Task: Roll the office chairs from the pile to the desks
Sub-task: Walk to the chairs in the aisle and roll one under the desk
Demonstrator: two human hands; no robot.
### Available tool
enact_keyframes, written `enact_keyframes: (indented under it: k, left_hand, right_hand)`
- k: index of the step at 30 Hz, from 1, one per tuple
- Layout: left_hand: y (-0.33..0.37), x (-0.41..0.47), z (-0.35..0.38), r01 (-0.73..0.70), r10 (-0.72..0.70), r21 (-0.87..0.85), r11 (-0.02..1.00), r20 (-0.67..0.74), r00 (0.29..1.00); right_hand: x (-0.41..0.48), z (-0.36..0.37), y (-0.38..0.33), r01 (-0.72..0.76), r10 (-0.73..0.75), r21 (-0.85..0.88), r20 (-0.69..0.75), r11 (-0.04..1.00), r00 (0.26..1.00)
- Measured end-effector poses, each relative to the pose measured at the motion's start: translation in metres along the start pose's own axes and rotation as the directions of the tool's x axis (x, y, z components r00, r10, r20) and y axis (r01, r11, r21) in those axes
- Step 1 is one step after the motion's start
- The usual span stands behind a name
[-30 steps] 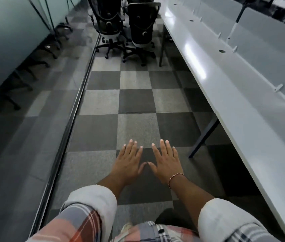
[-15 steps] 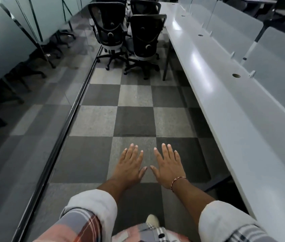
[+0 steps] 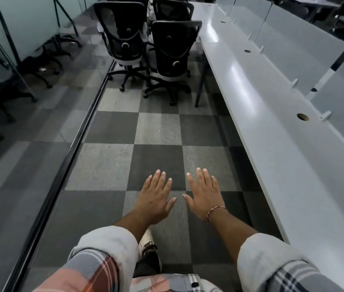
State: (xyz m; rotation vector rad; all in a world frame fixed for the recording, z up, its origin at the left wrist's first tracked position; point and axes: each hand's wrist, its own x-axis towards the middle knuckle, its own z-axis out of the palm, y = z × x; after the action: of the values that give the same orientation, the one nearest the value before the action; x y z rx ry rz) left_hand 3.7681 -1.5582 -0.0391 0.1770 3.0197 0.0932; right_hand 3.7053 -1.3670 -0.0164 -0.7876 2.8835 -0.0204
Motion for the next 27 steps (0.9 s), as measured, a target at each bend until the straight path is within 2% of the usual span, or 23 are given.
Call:
enact_keyframes:
  k: [2,9,14,23,27]
  left_hand:
    - [-0.027,0.035,-0.011,-0.018,0.018,-0.008,1.0,0.027,0.999]
    - [-0.115,0.156,-0.052,-0.043,0.045,0.067,0.997,-0.028,0.999]
    - [-0.144,0.227,-0.068,-0.065,0.065,0.023,0.998,-0.007,0.998]
    - [-0.199,0.408,-0.077,-0.072,0.074,0.061,0.996,-0.017,0.997]
    - [-0.215,0.486,-0.098,-0.046,0.047,0.023,0.999,-0.04,0.998]
  right_hand:
    - [0.044,-0.007,0.001,-0.007,0.007,0.0,0.008,1.0,1.0]
    - [0.187,-0.047,-0.001,-0.082,0.085,0.081,-0.034,0.993,0.996]
    - [0.265,-0.061,0.014,-0.103,0.106,0.072,-0.025,0.992,0.994]
    - [0.44,-0.073,0.077,-0.098,0.098,0.053,-0.011,0.994,0.995]
    - [0.513,-0.092,0.112,-0.08,0.08,0.045,0.012,0.996,0.997]
